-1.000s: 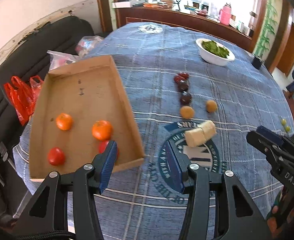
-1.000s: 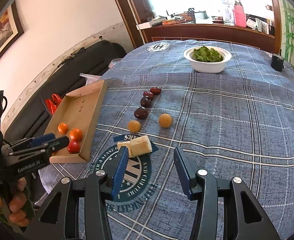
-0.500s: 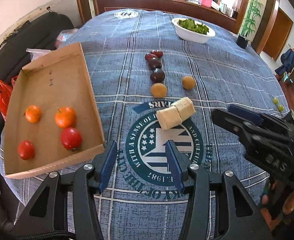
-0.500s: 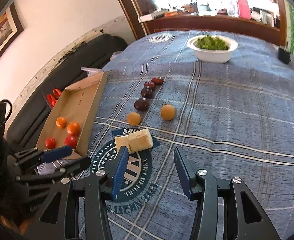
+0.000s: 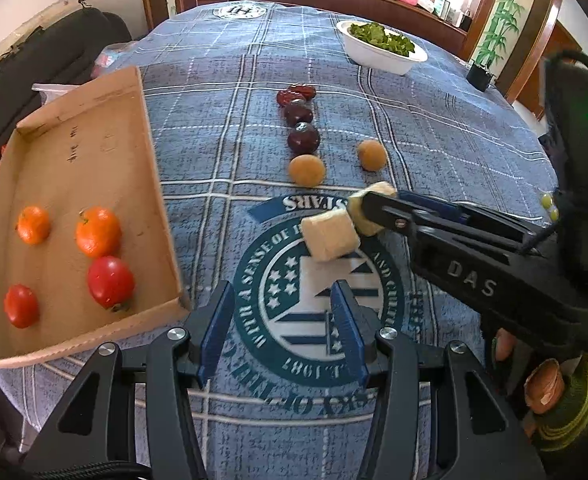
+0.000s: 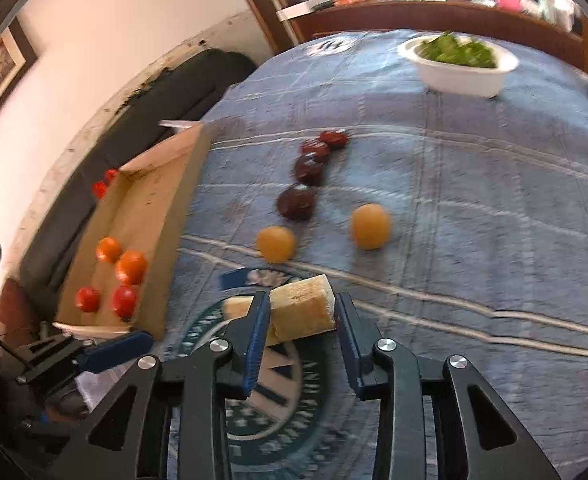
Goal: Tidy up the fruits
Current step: 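Move the right tool to the white cheese blocks and grasp one, then lift a white cheese block with the left tool while the right tool lifts its block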
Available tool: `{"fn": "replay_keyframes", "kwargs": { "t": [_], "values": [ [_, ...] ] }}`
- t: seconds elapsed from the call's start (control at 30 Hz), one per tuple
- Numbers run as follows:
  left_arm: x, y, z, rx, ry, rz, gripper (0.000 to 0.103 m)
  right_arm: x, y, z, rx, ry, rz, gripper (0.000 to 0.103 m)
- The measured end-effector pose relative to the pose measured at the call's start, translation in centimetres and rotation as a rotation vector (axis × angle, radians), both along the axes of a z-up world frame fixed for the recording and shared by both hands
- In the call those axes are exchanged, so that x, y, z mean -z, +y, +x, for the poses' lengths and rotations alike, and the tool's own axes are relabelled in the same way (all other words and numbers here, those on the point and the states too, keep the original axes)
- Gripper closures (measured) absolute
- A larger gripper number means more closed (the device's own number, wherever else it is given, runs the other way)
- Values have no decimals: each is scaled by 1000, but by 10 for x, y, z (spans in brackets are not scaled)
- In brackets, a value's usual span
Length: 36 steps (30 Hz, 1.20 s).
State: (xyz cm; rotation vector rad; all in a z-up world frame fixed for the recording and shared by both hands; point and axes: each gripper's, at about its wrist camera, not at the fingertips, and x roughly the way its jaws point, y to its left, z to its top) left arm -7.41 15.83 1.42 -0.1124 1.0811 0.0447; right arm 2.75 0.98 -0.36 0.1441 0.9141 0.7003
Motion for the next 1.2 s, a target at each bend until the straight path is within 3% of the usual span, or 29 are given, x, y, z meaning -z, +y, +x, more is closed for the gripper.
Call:
{"fn": "replay_keyframes", "kwargs": {
  "t": [0.17, 0.33, 0.57, 0.67, 0.77, 1.2],
  "values": [
    [6, -7, 17, 22, 14, -30, 54, 4, -20, 9, 26, 20, 15, 69],
    [10, -14, 29, 36, 29, -48, 54, 8, -13, 12, 13, 18, -7, 67],
    [20, -21, 46, 28, 31, -51, 55, -6, -48, 6, 77, -16, 37, 67],
    [24, -22, 49, 17, 15, -23, 70, -16, -63, 4, 100, -28, 56, 67],
    [23, -23, 49, 19, 12, -16, 71, -24, -71, 1, 113, -41, 69, 67],
    [-26, 2, 23, -42, -119, 43, 71, -46, -63, -20, 88, -84, 90, 68]
  ]
}}
